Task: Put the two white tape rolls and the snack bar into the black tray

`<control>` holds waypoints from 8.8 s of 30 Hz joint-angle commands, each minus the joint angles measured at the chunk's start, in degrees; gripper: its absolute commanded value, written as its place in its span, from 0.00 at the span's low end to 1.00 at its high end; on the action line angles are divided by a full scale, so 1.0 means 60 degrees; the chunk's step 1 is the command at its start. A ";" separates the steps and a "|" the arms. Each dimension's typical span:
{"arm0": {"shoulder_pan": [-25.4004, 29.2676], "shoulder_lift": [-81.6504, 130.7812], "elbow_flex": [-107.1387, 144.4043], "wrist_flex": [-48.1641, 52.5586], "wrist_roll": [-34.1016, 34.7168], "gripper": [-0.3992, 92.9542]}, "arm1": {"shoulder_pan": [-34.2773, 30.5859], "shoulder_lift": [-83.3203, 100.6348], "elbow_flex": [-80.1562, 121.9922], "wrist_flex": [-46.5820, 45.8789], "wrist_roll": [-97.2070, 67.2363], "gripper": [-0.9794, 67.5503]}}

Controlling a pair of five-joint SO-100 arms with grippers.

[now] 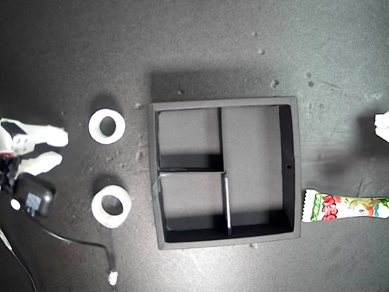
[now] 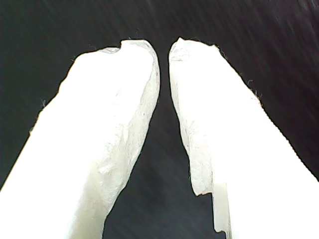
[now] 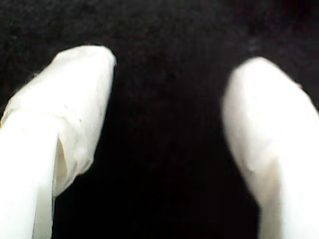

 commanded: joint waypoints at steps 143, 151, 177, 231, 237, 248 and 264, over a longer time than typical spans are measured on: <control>0.2344 -2.5620 -2.9619 0.5625 0.2183 0.17 | -0.7119 -0.8555 -0.3691 -0.6035 0.8203 0.38; 0.1685 -1.9673 -2.3203 0.5625 0.1377 0.13 | -0.6841 -0.8423 -0.2065 -0.6606 0.8276 0.35; 0.4570 -1.4458 -0.9902 -0.2856 -0.2227 0.16 | -0.4380 -0.8540 -0.3604 -0.6050 0.8892 0.01; 0.2417 -1.4180 -1.3711 0.2241 0.0439 0.00 | -0.3120 -0.8511 -0.6899 -0.2139 0.9668 0.00; 0.0571 -1.3945 -1.5015 0.2534 0.2622 0.00 | -0.2007 -0.8555 -0.8511 -0.1362 0.2900 0.00; -0.0234 -1.8325 -1.9790 0.3120 0.3867 0.00 | -0.1816 -0.9888 -0.9536 -0.3032 -0.4292 0.00; -0.0381 -2.3247 -2.5811 0.5625 0.3677 0.00 | -0.2637 -1.7285 -1.6685 -0.0527 -0.5874 0.01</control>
